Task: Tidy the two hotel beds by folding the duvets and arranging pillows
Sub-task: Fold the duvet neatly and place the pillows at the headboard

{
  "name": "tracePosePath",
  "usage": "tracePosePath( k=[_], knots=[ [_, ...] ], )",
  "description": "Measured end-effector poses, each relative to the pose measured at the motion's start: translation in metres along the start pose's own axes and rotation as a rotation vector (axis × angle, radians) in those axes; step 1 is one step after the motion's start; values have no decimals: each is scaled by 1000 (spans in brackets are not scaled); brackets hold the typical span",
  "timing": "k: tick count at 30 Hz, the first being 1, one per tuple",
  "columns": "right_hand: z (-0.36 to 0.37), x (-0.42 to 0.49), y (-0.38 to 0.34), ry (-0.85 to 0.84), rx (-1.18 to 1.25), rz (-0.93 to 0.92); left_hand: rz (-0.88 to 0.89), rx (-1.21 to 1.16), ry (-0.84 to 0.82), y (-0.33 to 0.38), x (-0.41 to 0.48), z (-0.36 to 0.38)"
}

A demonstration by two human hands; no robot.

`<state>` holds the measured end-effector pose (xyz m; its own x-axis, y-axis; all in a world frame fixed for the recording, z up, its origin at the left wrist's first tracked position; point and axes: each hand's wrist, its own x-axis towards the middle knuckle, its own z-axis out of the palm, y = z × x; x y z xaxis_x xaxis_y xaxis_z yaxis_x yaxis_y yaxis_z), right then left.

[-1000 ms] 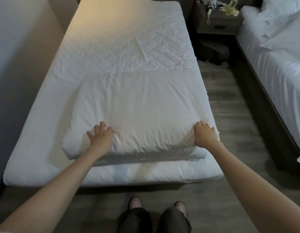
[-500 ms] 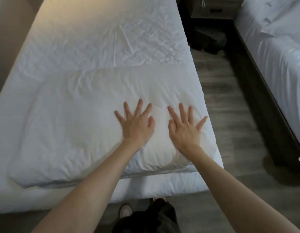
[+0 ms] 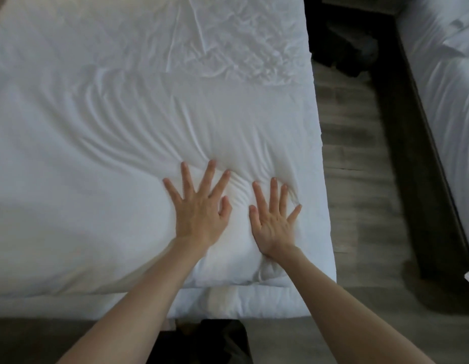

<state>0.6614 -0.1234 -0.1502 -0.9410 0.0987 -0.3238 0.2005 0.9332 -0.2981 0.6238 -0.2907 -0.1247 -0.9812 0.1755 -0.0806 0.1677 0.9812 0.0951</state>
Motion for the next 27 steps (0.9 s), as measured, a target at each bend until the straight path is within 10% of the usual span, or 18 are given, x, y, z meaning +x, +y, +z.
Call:
tracePosePath(
  k=[6, 11, 18, 27],
  knots=[
    [-50, -21, -7, 80, -56, -94, 49, -127, -118, -10, -17, -44],
    [-94, -3, -70, 399, 15, -253, -69, -376, 138, -50, -28, -92],
    [-64, 5, -151, 69, -75, -348, -236, -202, -67, -84, -44, -103],
    [-55, -52, 41, -115, -72, -19, -104, -118, -223, -21, -55, -68]
  ],
)
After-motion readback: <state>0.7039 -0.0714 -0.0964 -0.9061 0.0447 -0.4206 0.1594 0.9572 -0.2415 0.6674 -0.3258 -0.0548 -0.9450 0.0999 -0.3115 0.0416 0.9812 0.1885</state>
